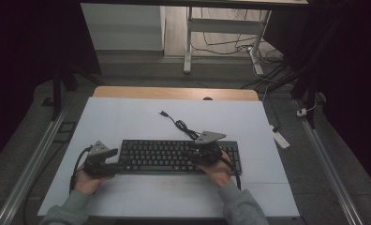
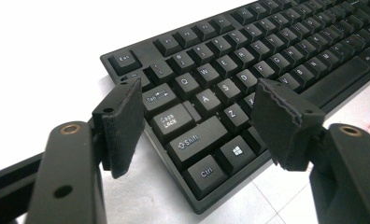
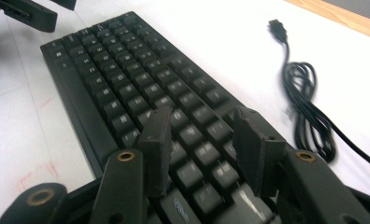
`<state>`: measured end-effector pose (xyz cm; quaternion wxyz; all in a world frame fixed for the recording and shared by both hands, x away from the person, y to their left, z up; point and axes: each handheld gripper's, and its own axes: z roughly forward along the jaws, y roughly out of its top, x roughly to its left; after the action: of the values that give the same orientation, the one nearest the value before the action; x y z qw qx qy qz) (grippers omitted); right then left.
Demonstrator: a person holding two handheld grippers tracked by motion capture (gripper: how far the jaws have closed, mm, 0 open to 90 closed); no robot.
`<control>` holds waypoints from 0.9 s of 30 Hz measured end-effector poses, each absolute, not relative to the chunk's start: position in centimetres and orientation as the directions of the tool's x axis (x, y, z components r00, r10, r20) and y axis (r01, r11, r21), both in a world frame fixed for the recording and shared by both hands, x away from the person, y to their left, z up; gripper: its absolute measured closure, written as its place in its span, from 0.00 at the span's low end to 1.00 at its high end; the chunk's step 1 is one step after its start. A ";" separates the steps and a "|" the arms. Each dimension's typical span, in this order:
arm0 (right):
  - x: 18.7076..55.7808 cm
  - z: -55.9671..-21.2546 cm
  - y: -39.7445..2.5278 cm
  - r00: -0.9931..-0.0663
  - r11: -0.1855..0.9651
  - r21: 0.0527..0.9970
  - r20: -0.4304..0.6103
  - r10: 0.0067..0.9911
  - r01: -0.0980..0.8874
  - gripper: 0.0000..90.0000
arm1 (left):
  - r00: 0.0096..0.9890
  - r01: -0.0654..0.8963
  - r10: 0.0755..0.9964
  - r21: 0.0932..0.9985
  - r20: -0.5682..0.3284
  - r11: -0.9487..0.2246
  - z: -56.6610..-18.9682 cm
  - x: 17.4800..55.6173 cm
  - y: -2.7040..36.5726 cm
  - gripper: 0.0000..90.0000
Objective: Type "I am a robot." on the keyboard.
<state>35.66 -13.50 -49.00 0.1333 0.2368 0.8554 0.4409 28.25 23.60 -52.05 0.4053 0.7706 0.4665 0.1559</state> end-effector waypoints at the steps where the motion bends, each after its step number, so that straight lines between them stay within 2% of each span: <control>1: 35.6 -49.0 -13.9 -0.849 0.496 0.818 -0.019 0.527 0.290 0.64 | 0.518 0.593 0.844 0.770 -0.139 -0.237 -52.0 28.3 23.6 0.38; 12: 35.2 -49.2 -16.1 -0.832 0.463 0.830 0.001 0.555 0.310 0.63 | 0.566 0.569 0.813 0.778 -0.136 -0.266 -51.3 28.1 23.1 0.36; 20: 35.1 -49.2 -16.1 -0.833 0.469 0.829 -0.007 0.554 0.305 0.63 | 0.617 0.538 0.777 0.787 -0.125 -0.301 -50.2 28.2 22.2 0.42; 27: 35.0 -49.0 -16.3 -0.829 0.457 0.837 -0.008 0.559 0.300 0.63 | 0.656 0.529 0.745 0.778 -0.122 -0.339 -49.2 28.6 21.2 0.52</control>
<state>35.03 -16.27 -48.96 0.1427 0.2551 0.8415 0.4543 28.59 21.19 -49.19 0.4189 0.8079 0.3940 0.1289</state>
